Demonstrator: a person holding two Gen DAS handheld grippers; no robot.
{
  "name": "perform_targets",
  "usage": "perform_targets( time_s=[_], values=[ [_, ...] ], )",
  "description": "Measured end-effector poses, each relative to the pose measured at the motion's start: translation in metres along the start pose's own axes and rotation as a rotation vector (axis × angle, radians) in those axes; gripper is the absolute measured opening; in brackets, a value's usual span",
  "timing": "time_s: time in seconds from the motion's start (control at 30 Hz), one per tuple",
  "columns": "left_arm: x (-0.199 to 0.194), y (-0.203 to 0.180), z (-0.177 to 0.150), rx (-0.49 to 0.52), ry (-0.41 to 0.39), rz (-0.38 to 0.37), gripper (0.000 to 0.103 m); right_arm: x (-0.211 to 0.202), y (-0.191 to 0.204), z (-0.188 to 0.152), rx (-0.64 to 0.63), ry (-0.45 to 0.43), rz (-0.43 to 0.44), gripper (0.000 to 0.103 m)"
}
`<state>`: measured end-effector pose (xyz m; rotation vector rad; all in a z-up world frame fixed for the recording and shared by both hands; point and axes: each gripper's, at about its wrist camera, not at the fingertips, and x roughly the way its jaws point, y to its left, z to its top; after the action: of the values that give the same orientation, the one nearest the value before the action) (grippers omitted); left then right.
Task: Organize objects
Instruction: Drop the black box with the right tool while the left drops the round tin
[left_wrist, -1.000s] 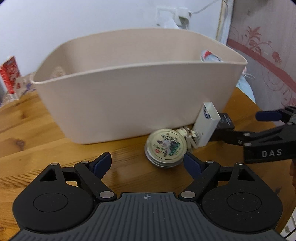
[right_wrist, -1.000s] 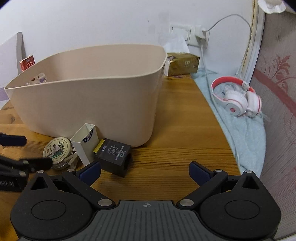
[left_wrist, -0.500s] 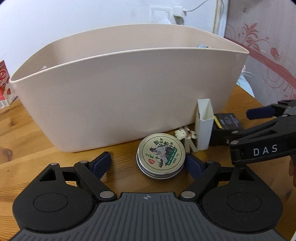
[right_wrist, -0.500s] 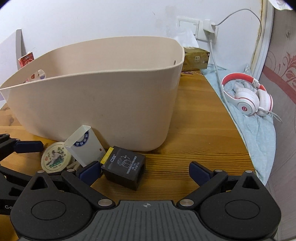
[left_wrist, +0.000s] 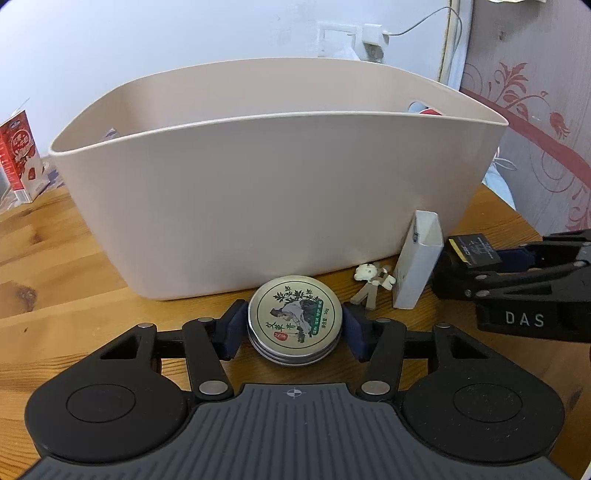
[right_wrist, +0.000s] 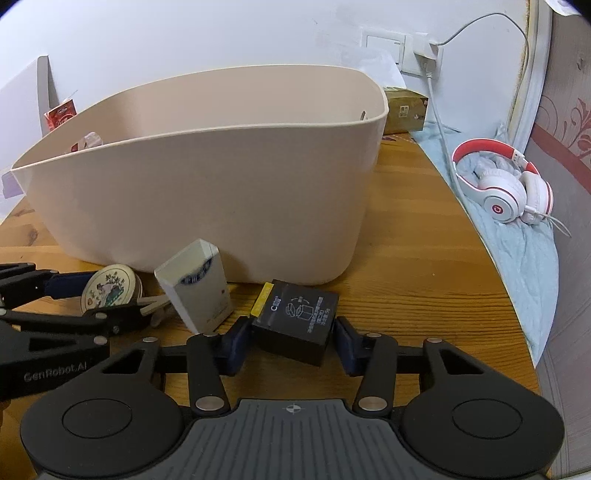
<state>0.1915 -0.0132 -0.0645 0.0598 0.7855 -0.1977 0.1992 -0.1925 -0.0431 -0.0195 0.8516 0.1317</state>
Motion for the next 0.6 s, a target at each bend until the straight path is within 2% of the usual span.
perform_targets(
  time_s=[0.1, 0.37, 0.6],
  values=[
    [-0.002, 0.001, 0.002, -0.022, 0.014, -0.005, 0.056, -0.004, 0.002, -0.003, -0.011, -0.008, -0.008, 0.042],
    [-0.016, 0.009, 0.007, -0.086, 0.035, -0.02, 0.056, -0.027, 0.003, -0.007, 0.004, -0.056, -0.001, 0.042],
    [-0.057, 0.015, 0.019, -0.082, -0.035, -0.002, 0.056, -0.07, 0.009, 0.0, 0.004, -0.158, 0.004, 0.042]
  ],
)
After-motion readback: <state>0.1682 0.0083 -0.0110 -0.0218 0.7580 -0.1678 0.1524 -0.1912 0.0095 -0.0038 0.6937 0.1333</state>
